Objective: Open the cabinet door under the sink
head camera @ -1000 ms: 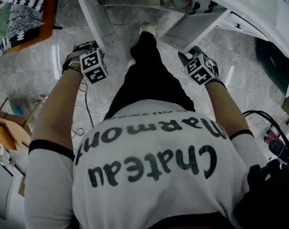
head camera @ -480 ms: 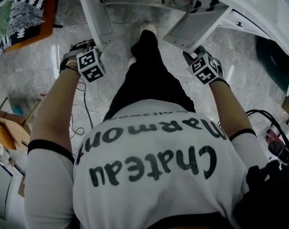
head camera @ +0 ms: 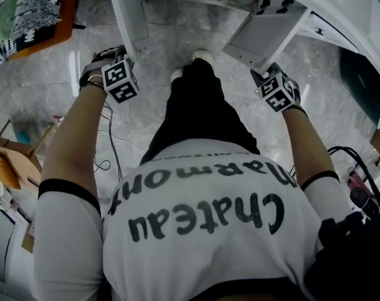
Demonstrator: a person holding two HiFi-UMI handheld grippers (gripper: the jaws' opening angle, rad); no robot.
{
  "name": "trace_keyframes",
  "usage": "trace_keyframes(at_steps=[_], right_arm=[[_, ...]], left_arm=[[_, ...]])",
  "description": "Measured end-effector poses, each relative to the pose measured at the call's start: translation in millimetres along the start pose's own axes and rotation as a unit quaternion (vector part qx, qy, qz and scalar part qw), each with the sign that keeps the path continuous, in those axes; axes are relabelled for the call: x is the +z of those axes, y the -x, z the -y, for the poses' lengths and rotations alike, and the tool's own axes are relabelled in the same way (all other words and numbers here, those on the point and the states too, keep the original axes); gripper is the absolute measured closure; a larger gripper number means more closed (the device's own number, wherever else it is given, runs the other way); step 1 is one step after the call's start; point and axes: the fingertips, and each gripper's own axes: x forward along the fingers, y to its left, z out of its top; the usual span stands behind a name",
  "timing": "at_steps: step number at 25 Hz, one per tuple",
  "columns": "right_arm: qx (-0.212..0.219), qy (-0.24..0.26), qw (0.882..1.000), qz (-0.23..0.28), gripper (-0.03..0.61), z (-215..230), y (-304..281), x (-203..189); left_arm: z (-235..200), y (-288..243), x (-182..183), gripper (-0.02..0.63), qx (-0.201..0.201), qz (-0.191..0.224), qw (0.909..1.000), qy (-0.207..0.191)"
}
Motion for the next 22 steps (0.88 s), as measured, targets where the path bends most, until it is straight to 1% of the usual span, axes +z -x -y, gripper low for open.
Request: trace_keyframes(at_steps=[6, 9, 12, 17, 22], right_arm=[[0.024, 0.023, 0.999, -0.032, 0.522, 0.2, 2.7, -32.6], [0.032, 0.04, 0.998, -0.04, 0.522, 3.9, 3.1, -44.1], [0.038, 0.054, 0.997, -0.041, 0.522, 6.1, 3.9, -47.9], [0.039, 0.066, 0.996, -0.043, 0.522, 5.6, 6.5, -51.7], [0.041, 0.07, 0.996, -0.046, 0.522, 8.4, 9.0, -64.9]], left_arm=[[3.7, 0.6, 1.9, 0.552, -0.006, -0.006, 0.9999, -0.006], [4.0, 0.7, 5.0, 0.552, -0.008, -0.008, 0.9999, 0.008], [2.0, 0.0, 8.0, 0.552, -0.008, -0.011, 0.9997, 0.019], [1.6, 2.5, 8.2, 0.552, -0.011, -0.015, 0.9997, 0.016], [1.4, 5.1, 4.2, 0.552, -0.01, -0.013, 0.9998, 0.009]])
